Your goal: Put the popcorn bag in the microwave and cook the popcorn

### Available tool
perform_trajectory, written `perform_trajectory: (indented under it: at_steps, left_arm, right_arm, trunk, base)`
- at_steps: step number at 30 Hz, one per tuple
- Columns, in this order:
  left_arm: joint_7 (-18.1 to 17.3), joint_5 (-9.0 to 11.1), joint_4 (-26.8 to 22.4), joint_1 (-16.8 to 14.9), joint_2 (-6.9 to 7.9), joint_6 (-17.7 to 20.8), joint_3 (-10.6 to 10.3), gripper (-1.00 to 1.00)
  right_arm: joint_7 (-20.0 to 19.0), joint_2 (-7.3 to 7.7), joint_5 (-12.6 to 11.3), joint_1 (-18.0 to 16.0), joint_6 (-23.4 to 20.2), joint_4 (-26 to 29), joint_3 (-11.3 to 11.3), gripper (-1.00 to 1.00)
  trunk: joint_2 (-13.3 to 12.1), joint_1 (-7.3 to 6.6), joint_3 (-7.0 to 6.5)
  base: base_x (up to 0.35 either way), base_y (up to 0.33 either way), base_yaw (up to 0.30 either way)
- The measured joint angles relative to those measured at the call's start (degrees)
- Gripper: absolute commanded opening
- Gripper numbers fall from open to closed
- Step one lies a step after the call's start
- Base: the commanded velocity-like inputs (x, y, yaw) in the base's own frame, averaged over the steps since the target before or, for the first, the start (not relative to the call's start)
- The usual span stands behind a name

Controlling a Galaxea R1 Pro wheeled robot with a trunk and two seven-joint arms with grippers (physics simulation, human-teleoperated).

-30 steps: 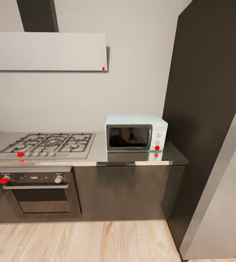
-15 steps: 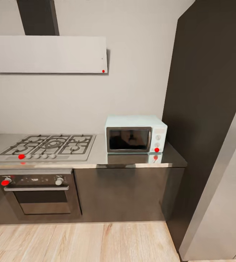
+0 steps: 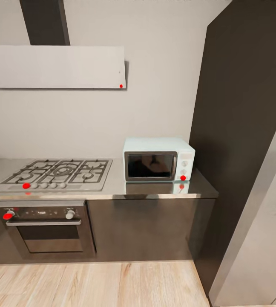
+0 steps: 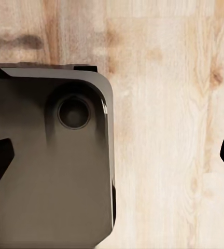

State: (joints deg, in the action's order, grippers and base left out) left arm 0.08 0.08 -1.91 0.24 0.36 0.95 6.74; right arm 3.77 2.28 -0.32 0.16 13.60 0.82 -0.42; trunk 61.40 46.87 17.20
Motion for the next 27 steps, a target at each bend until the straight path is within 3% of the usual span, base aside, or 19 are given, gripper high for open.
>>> perform_trajectory:
  at_steps: [27]
  left_arm:
    - [0.0, 0.0, 0.01, 0.0, -0.08, 0.08, 0.0, 1.0]
  right_arm:
    - [0.01, 0.0, 0.0, 0.0, 0.01, -0.01, 0.0, 1.0]
  trunk:
    - [-10.84, -5.95, -4.85]
  base:
    - [0.024, -0.017, 0.0]
